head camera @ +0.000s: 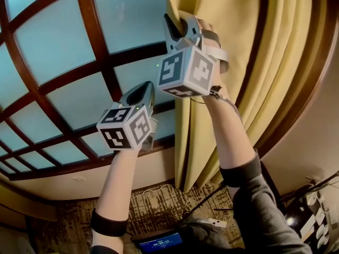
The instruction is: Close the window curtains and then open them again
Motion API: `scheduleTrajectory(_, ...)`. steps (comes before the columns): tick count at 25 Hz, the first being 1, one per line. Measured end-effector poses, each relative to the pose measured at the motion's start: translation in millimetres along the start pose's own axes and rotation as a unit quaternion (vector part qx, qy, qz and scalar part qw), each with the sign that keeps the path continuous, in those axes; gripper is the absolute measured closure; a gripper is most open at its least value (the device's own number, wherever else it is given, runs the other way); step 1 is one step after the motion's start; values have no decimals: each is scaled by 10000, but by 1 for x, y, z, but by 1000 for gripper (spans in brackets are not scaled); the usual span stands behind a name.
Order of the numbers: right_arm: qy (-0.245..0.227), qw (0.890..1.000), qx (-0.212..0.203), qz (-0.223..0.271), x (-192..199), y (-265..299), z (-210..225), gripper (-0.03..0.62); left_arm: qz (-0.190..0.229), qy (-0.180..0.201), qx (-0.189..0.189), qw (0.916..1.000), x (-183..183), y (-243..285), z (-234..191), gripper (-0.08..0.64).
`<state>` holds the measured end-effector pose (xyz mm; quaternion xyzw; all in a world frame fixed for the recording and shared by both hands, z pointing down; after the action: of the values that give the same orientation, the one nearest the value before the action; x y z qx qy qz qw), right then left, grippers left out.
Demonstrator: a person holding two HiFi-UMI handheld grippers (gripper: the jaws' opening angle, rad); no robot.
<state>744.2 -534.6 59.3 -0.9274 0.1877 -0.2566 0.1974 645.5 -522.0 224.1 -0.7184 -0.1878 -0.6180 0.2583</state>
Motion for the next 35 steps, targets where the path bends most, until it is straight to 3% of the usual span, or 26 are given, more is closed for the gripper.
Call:
scheduleTrajectory(6,-152,9979,-344,524,-90,35,-48,557,106,-204,-529,9983,-10,-55,-80,555)
scheduleTrajectory(14,-353,9925,-597,1007,-193,56,-73,558,377,-322,-1093,9928,-35,-126,-138,555)
scheduleTrajectory(18,-682,9836,-1031,1312,-240,64,-114,571,444,-331,-1356,9892,-43,-158,-171,555)
scheduleTrajectory(22,-530,9747,-1277,1754,-287,59,-158,569,409,-204,-1579,9864,-48,-187,-186,555)
scheduleTrajectory(31,-383,9516,-1626,2582,-429,49,-222,569,547,-286,-2514,9659,-58,-300,-266,555)
scheduleTrajectory(35,-212,9498,-1537,2717,-475,42,-227,570,642,-396,-2718,9594,-64,-346,-286,555)
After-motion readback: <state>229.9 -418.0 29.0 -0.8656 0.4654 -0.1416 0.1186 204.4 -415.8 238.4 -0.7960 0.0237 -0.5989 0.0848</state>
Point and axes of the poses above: the fingertips, and each gripper's own axes: y forward along the fingers, z to its right, x out of its underside, the point moved 5 cm from there along -y, backward along the fingers, and after that the axes turned 3 degrees about z, right-handed, at the moved point
